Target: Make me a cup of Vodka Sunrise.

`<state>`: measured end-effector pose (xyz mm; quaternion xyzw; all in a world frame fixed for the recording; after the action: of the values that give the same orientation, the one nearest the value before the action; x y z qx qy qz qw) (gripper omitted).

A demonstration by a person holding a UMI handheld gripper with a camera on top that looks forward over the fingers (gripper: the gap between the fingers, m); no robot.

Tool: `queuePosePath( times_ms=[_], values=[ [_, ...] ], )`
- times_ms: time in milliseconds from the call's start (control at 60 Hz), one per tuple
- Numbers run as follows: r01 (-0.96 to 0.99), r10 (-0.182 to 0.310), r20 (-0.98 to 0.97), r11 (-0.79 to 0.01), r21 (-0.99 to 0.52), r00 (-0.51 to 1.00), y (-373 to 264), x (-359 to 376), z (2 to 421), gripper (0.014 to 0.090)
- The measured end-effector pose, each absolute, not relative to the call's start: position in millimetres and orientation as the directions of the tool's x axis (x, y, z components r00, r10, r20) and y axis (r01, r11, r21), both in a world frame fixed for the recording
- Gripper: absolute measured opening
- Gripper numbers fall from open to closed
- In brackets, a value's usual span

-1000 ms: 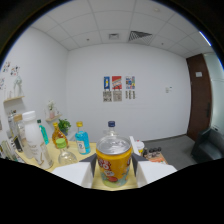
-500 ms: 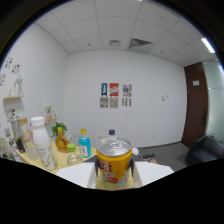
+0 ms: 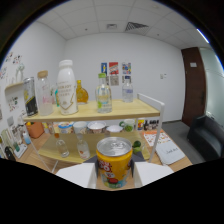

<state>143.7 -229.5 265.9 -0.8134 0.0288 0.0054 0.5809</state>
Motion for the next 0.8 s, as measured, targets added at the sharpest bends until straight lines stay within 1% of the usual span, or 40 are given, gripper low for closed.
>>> queuePosePath(
  times_ms=[67, 183, 267, 367, 517, 667, 800],
  values=[
    [0.017, -0.039, 0.033, -0.356, -0.934, 0.999, -229, 134, 242, 0.051],
    [0.197, -0.014, 0.22, -0.391, -0.899, 0.975, -226, 122, 216, 0.0508],
    [0.363, 0.016, 0.392, -0.412, -0.836, 0.92, -221, 119, 205, 0.051],
    [0.539, 0.057, 0.569, -0.413, -0.734, 0.82, -214, 115, 198, 0.0506],
    [0.762, 0.122, 0.787, -0.374, -0.528, 0.605, -208, 111, 200, 0.0506],
    [0.896, 0.158, 0.914, -0.316, -0.311, 0.373, -206, 105, 206, 0.0507],
    [0.968, 0.181, 0.977, -0.243, -0.062, 0.109, -204, 99, 208, 0.0509]
  ],
)
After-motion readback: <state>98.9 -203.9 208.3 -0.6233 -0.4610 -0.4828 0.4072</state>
